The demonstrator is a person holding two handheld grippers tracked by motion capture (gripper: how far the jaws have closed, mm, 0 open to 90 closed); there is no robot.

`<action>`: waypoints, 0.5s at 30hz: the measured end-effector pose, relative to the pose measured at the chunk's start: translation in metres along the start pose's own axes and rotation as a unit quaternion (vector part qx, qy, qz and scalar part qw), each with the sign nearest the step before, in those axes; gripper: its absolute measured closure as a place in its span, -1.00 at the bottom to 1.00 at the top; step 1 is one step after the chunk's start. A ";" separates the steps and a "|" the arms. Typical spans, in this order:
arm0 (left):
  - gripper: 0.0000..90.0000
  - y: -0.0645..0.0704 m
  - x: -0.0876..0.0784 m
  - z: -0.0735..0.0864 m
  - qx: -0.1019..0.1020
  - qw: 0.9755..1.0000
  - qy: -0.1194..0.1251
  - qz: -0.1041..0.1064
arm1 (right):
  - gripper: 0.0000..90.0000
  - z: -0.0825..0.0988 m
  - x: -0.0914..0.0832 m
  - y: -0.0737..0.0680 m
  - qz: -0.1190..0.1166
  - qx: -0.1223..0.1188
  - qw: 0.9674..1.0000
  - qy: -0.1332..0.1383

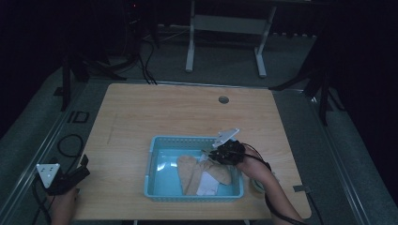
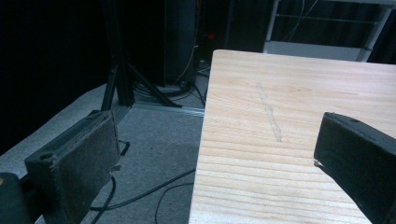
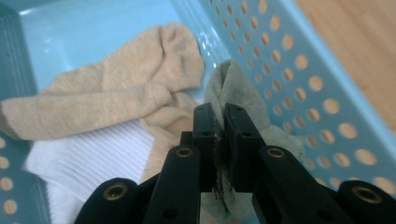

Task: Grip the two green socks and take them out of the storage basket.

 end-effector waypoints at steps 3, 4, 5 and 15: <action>-0.99 0.000 0.000 0.000 0.000 1.000 0.000 0.000 | 0.86 -0.004 -0.007 -0.002 -0.003 -0.003 1.000 0.011; -0.99 0.000 0.000 0.000 0.000 1.000 0.000 0.000 | 0.86 -0.008 -0.013 -0.003 -0.001 -0.003 1.000 0.025; -0.99 0.000 0.000 0.000 0.000 1.000 0.000 0.000 | 0.86 -0.008 -0.013 -0.003 -0.001 -0.003 1.000 0.025; -0.99 0.000 0.000 0.000 -0.001 1.000 0.001 0.000 | 0.86 -0.031 -0.044 -0.009 -0.006 -0.015 0.997 0.073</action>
Point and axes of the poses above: each handheld gripper's, and its own axes: x roughly forward along the jaws, z roughly out of its underside, y roughly to its right, the point moved 5 cm from there along x, roughly forward along the jaws, and after that the axes turned 2 degrees about x, right-handed, at the moved point
